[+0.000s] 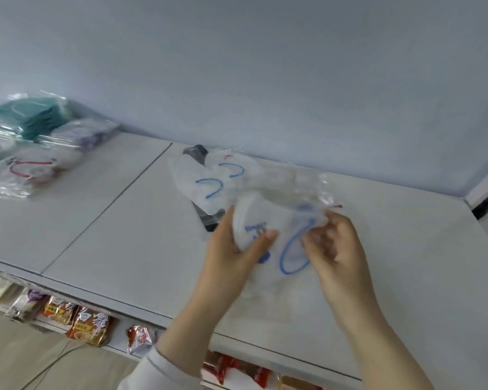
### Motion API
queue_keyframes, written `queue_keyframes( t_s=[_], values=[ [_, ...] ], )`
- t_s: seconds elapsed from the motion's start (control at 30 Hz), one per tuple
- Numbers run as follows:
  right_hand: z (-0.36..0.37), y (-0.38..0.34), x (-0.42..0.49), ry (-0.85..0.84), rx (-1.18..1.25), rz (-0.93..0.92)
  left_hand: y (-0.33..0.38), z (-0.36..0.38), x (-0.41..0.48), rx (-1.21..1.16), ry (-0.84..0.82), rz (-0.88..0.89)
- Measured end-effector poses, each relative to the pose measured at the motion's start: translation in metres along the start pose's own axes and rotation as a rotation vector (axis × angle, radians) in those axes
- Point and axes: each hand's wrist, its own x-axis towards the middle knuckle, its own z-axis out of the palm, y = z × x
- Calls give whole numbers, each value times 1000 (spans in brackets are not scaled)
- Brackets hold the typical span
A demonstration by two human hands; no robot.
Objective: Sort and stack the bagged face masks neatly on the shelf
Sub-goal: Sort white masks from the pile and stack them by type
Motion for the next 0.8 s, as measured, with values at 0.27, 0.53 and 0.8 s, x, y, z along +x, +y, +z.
queue_keyframes(
  t_s=[0.27, 0.53, 0.8],
  values=[
    [138, 26, 91, -340, -863, -51, -22, -189, 70, -128, 444, -157],
    [140, 23, 89, -108, -920, -50, -50, -222, 98, -175, 360, -271],
    [119, -40, 96, 290, -108, 119, -47, -207, 115, -215, 228, -321]
  ],
)
